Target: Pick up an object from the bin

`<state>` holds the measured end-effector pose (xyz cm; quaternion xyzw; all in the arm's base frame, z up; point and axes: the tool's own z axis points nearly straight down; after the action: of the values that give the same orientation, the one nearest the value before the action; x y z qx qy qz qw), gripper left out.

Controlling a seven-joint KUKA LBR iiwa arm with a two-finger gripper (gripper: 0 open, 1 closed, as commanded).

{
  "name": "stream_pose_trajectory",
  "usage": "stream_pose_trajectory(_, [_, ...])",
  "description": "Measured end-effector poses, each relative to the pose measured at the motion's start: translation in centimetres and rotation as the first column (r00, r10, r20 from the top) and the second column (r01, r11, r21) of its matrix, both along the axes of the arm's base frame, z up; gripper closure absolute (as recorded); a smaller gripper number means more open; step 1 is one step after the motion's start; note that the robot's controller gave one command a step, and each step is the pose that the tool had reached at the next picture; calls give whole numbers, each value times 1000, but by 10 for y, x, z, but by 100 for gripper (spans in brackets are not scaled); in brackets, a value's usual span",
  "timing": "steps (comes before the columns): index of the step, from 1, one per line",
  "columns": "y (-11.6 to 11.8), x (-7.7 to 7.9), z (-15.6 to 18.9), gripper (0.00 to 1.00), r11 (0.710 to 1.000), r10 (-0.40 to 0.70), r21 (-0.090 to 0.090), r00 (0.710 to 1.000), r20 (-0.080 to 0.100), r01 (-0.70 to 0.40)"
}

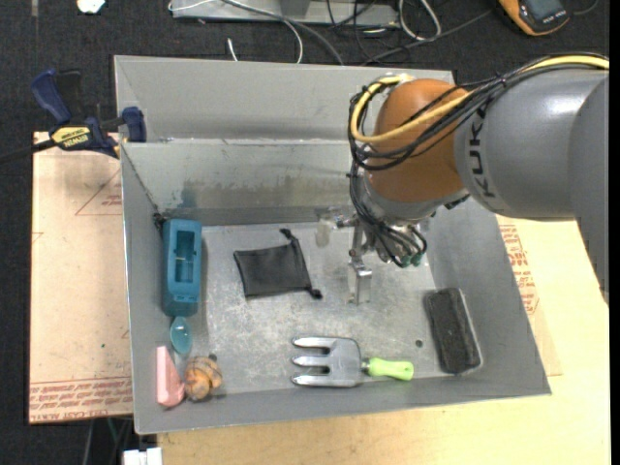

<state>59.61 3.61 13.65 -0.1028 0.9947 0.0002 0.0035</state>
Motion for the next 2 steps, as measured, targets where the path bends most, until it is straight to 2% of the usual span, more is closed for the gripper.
stream_pose_trajectory(1, [31, 0, 17, 0, 1000, -19, 1, 1000, -10, 19])
stream_pose_trajectory(2, [50, 36, -11, 0, 989, -146, 5, 989, 6, 146])
